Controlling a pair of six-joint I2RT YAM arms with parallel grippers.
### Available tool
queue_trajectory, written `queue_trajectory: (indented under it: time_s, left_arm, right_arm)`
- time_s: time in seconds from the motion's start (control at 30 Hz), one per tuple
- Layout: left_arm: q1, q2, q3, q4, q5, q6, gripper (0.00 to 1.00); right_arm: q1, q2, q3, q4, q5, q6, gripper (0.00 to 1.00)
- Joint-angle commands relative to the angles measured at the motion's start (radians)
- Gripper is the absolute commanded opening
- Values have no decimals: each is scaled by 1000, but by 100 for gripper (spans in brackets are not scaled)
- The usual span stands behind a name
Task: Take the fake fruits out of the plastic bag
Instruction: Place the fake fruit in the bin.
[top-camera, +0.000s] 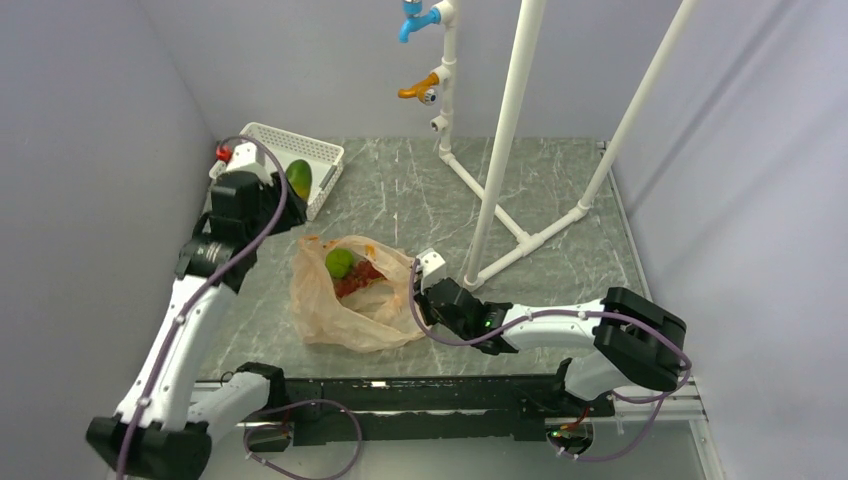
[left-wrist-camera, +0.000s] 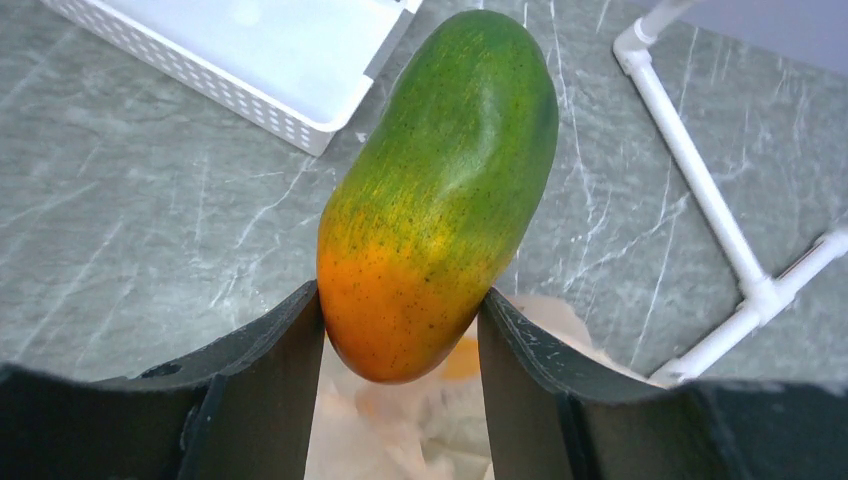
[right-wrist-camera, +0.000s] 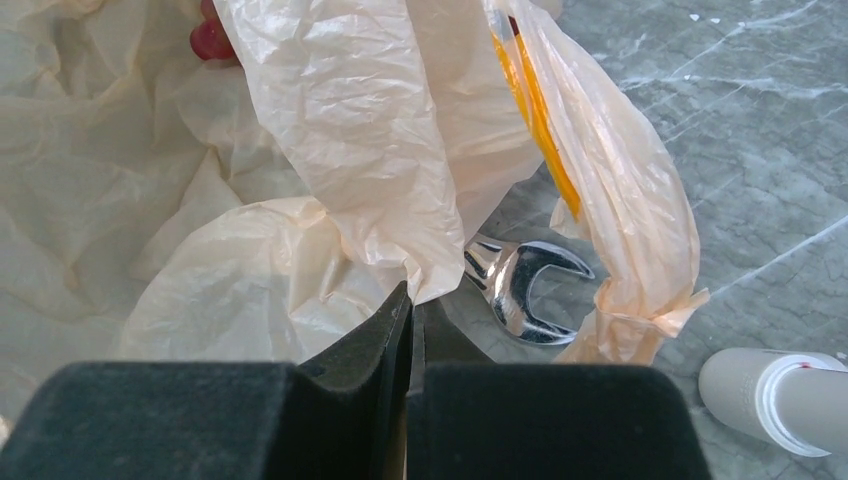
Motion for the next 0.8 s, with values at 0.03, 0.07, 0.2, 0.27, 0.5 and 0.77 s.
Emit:
queue_trajectory:
  time_s: [0.03, 0.07, 0.2, 0.27, 0.5, 0.77]
  left_arm:
    - [279, 150, 37, 211, 355, -133, 49]
    - [318, 185, 34, 244, 375, -172, 50]
    - [438, 326, -10, 430, 480, -354, 50]
    - [472, 416, -6, 514, 520, -402, 50]
    - [492, 751, 255, 480, 485, -387, 55]
    - [493, 1027, 652, 173, 361, -283, 99]
  right_arm:
    - [-4, -40, -15, 57, -23, -13, 4]
    - [-3, -42, -15, 60, -29, -14, 4]
    - [-3, -65, -25, 66, -47, -14, 4]
    - [-3, -77, -32, 68, -61, -13, 4]
    - [-1, -102, -45, 78, -76, -14, 4]
    - [0, -117, -49, 76, -68, -22, 4]
